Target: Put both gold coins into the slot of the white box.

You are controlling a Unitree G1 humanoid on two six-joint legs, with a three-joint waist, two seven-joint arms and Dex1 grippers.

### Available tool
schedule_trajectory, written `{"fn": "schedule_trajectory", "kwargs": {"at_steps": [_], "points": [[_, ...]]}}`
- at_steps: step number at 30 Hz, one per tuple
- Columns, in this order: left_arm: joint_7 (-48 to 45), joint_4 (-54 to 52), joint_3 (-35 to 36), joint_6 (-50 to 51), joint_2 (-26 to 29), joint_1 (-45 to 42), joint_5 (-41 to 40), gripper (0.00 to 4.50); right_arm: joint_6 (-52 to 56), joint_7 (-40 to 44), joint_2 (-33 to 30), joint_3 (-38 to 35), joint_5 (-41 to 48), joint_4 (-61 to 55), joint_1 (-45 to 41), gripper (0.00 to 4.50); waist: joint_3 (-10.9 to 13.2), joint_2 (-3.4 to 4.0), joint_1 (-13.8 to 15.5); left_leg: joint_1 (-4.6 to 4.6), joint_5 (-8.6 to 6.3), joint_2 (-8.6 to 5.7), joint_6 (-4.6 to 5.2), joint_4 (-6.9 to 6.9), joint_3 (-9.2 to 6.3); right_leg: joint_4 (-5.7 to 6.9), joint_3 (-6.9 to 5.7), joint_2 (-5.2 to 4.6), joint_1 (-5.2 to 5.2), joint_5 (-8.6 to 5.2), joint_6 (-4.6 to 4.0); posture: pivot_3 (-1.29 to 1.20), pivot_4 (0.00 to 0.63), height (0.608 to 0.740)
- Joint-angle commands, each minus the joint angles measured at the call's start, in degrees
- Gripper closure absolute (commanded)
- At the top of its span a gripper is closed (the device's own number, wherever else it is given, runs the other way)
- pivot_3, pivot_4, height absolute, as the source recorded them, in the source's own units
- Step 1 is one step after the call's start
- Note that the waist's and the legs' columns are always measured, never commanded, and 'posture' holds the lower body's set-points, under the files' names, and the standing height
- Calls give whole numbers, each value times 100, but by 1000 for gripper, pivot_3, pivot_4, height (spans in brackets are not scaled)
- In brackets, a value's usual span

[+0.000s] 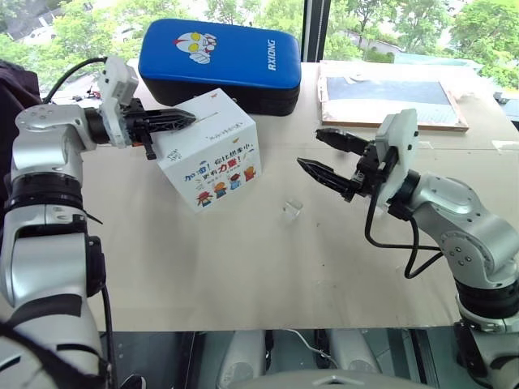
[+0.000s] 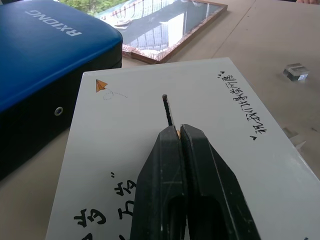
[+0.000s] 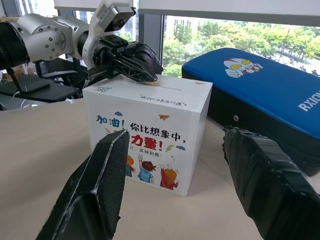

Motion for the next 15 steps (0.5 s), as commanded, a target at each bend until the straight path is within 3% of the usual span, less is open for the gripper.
{"fn": "schedule_trajectory", "kwargs": {"at_steps": [1,6,9,12,15], "points": [[0,90,20,22,-60,104,190,3629,-37,9,4,-153,76,-269,-82,1253,-2,3,-1,0,0,0,0,0,1,0,1,0,0,0,0,0,150,740],[401,-532,678,-57,-323,-2,-314,1345,-27,61,-53,-257,151,-287,59,1253,0,1,22,-5,0,0,0,5,-8,0,-7,-2,1,0,0,0,150,740],[517,-2285,1110,1110,-505,324,-1305,1345,-49,201,-192,-492,312,-346,367,1253,4,-7,22,-21,0,1,0,12,-14,-6,-12,-8,0,1,0,0,150,740],[977,-4446,1269,2291,-581,1224,-2207,1345,-233,430,-345,-822,425,-395,940,1253,3,-7,-2,-35,6,1,-11,19,-12,-15,-8,-25,1,1,3,0,150,740],[1599,-5886,1148,2752,-653,2191,-2377,1345,-545,747,-432,-1054,400,-383,1641,1253,0,-3,-10,-24,5,-1,-11,18,-2,-20,10,-35,6,-8,18,0,150,740]]}}
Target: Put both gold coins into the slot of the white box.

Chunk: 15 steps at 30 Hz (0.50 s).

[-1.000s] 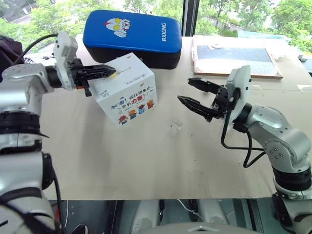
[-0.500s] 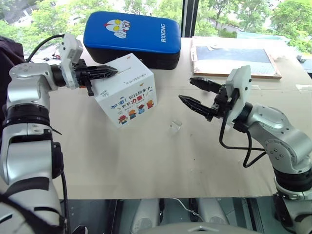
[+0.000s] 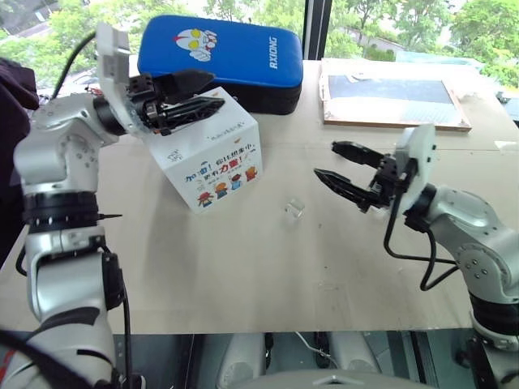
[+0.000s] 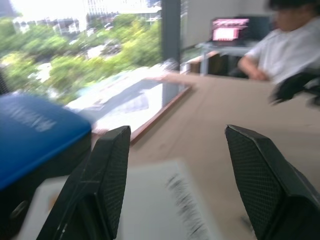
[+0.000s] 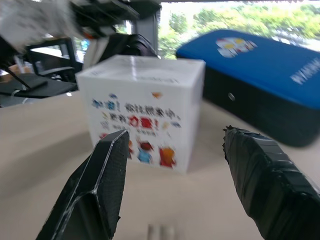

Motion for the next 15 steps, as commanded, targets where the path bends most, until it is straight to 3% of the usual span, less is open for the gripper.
{"fn": "schedule_trajectory", "kwargs": {"at_steps": [1,6,9,15], "points": [[760,-1720,-167,473,-30,1073,-94,1345,-563,486,-140,-356,-39,-186,734,1253,-3,5,-1,12,-6,0,9,-9,1,2,5,2,2,-1,0,0,150,740],[2081,-3109,-1171,-84,-570,3284,1109,1345,-2020,1141,-415,-108,-1291,640,2165,1253,-8,14,16,44,-14,0,24,-33,-2,6,10,9,23,-2,-3,0,150,740],[2598,-2915,-1315,-468,-1040,4001,1490,1345,-2657,1343,-289,-25,-1588,1091,2424,1253,-7,13,9,57,-14,0,23,-28,11,6,29,16,28,-1,-5,0,150,740],[2683,-2081,-1358,-1571,-1150,4800,2162,1345,-3180,1510,-84,-13,-1730,1666,2559,1253,-10,18,21,131,-11,13,21,-28,17,9,31,13,82,-6,-45,0,150,740]]}}
